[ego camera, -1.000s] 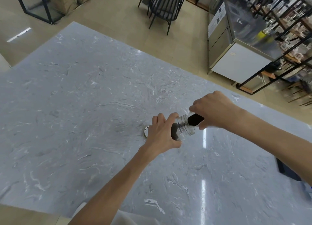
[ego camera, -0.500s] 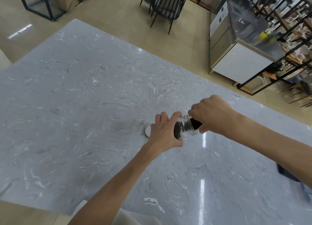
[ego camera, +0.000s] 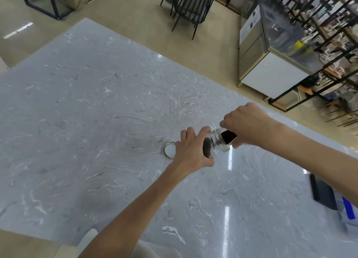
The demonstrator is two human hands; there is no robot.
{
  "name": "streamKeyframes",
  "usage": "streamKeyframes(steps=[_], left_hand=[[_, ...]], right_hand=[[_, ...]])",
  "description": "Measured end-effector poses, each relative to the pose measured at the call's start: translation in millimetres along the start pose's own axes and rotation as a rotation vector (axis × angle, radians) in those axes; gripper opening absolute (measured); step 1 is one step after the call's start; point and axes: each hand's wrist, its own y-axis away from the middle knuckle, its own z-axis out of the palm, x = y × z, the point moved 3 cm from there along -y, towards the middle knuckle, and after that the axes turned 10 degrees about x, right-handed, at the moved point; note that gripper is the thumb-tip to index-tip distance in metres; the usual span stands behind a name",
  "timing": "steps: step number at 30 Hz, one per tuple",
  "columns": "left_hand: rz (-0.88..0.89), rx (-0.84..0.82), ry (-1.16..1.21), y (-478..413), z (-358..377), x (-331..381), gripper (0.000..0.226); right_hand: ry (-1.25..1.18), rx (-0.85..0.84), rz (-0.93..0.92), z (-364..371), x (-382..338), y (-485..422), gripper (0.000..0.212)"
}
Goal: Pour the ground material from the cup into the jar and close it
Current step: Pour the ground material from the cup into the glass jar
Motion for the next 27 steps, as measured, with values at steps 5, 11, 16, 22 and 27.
streamKeyframes(steps=[5,11,16,22,27], left_hand=[[0.015,0.019,-0.016,-4.7,-1.0,4.8,0.092],[-0.007,0.001,-0.001,-4.8,1.0,7.3,0.093],[0.003,0.013,-0.001,-5.4,1.1,10.2,0.094],[0.01,0.026,0.021,-7.3,-1.3,13.3,0.092],[0.012,0.019,0.022,-6.4,-3.0,14.6,0.092]], right_hand=[[0.04,0.005,-0.008,-2.2,2.8,0.6,0.039],[0.077,0.011,-0.022,-3.0,2.9,1.1,0.037],[0.069,0.001,-0.021,-3.2,3.9,4.1,0.038],[0.067,0.006,0.014,-4.6,8.0,7.6,0.035],[0.083,0.022,0.01,-5.4,8.5,8.0,0.038]])
